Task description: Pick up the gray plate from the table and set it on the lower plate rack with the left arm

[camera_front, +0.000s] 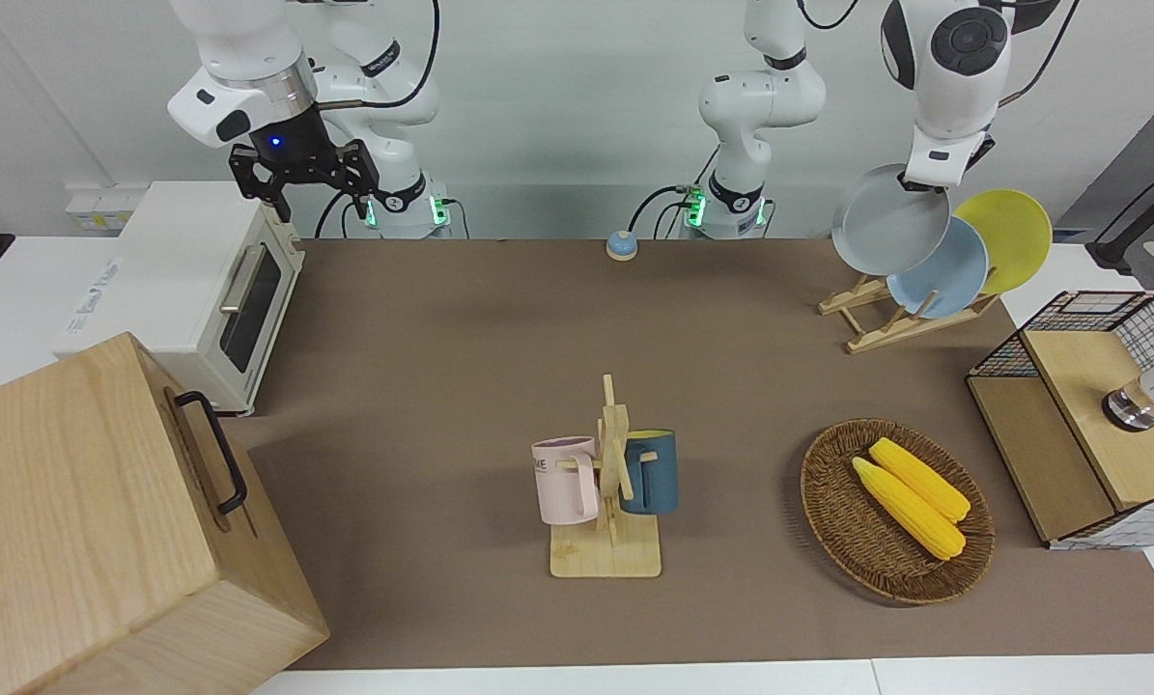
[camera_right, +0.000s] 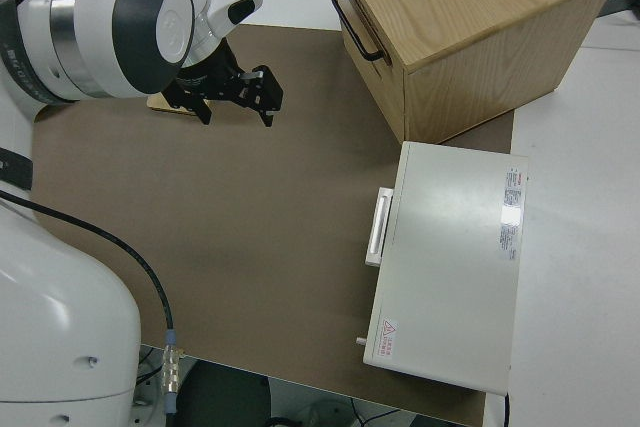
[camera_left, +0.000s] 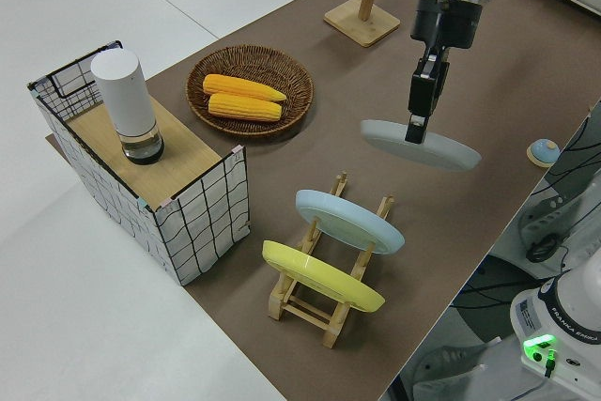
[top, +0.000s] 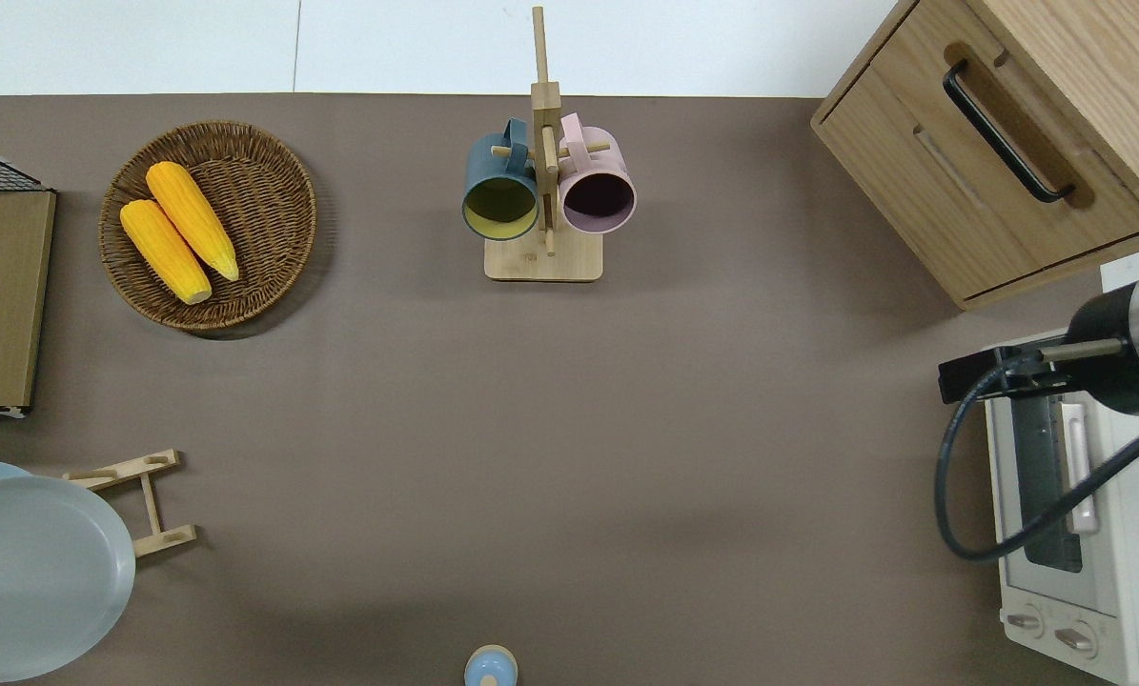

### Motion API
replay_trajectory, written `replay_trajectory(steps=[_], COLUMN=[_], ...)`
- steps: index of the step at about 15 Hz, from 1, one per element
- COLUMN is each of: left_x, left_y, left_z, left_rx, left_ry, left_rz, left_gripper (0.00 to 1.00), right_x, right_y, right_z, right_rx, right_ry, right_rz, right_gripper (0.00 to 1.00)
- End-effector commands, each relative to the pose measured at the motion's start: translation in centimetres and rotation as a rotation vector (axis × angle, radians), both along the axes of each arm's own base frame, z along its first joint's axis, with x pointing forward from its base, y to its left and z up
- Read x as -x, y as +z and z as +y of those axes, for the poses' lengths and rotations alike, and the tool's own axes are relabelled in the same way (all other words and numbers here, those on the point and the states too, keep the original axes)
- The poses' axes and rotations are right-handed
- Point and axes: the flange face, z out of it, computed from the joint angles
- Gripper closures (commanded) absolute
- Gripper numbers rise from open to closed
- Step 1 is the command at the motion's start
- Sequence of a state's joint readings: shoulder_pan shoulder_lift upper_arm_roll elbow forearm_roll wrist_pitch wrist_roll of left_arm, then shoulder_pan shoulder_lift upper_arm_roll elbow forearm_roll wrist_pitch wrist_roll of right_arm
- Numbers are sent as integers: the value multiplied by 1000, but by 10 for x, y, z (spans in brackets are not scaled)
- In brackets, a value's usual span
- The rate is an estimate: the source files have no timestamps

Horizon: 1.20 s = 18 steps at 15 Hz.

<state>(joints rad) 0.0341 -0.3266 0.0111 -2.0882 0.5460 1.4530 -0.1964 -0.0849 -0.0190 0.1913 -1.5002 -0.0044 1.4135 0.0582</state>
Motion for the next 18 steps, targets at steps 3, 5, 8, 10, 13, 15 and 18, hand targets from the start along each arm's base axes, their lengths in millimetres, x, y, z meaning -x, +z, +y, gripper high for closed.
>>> replay_trajectory(steps=[3, 5, 8, 10, 13, 15, 18], left_x=[-17, -26, -38, -41, -44, -46, -49], left_y=[-50, -69, -94, -101, -112, -117, -130], left_z=[-38, -51, -61, -59, -59, -60, -65], left_rx=[-227, -300, -397, -434, -448, -454, -479], left_ry=[65, 64, 63, 71, 88, 94, 103], left_rz=[56, 63, 60, 56, 56, 54, 45], left_gripper=[1000, 1000, 1000, 1000, 1000, 1000, 1000], right_x=[2, 3, 3, 2, 3, 3, 3], right_y=[3, 3, 3, 3, 3, 3, 3], right_z=[0, 1, 1, 0, 1, 1, 1], right_rx=[-6, -6, -6, -6, -6, -6, -6], right_ry=[-2, 1, 0, -2, 0, 1, 0], right_rz=[7, 7, 7, 7, 7, 7, 7], right_gripper=[11, 11, 13, 11, 11, 13, 13])
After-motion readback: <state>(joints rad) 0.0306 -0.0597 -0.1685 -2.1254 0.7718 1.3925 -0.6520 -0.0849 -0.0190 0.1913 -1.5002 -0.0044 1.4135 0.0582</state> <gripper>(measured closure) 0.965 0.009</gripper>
